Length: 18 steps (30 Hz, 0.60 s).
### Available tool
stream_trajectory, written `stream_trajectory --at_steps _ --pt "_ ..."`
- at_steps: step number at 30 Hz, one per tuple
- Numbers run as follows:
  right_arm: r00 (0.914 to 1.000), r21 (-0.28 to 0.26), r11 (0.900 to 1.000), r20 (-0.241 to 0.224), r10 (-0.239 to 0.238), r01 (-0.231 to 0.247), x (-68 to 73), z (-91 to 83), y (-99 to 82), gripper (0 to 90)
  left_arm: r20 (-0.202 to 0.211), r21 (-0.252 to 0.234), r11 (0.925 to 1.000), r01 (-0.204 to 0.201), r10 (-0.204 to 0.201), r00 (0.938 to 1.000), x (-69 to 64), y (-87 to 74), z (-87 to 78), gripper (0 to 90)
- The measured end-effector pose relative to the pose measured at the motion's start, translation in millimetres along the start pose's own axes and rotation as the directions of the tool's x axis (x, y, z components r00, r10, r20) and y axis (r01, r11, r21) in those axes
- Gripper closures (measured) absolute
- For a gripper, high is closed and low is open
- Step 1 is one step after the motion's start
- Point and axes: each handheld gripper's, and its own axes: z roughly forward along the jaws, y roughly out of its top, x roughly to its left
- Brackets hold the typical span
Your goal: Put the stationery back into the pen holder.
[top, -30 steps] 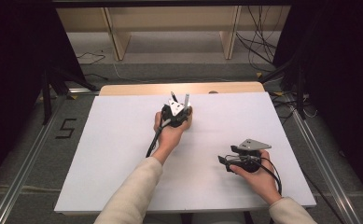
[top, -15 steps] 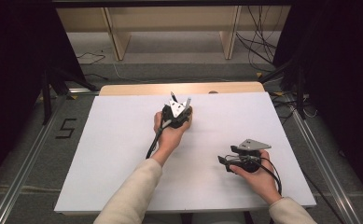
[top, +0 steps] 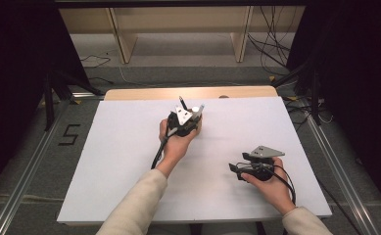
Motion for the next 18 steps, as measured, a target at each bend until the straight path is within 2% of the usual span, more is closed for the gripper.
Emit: stream_trajectory --at_steps 10,18 --pt "1.0 0.001 1.0 0.0 -0.003 0.003 -0.2 0.3 -0.3 29.1 0.014 -0.002 1.0 -0.006 0.006 0.9999 0.1 1.0 -8.0 64.5" --pt "1.0 0.003 1.0 0.002 -0.002 0.002 -0.3 0.0 -0.2 29.1 0.043 0.009 0.9999 -0.01 0.009 0.999 -0.8 3.7 -19.6 61.3"
